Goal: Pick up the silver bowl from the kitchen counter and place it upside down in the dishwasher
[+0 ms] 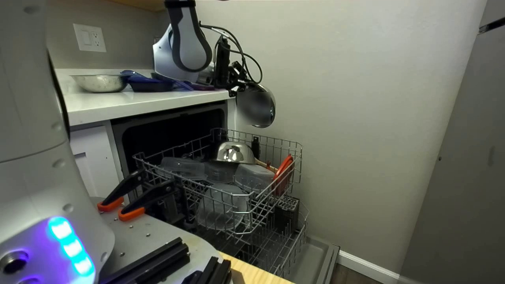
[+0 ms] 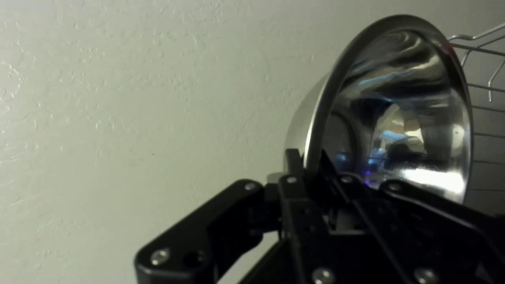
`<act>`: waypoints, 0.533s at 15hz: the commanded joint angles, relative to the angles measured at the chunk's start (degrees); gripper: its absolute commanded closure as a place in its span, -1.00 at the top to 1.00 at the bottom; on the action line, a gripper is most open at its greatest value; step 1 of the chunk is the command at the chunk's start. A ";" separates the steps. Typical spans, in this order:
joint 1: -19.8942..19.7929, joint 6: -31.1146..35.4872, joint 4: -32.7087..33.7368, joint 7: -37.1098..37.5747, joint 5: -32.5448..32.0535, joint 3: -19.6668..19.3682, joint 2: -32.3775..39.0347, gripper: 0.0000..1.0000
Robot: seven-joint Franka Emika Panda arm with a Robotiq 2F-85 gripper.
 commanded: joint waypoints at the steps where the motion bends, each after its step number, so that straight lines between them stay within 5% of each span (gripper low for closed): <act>1: -1.37 -0.47 0.00 -0.34 -0.18 1.50 0.08 -0.78; 3: -1.37 -0.47 0.00 -0.34 -0.18 1.50 0.08 -0.94; 8: 0.95 -6.49 -0.16 2.87 1.00 3.89 3.45 -0.94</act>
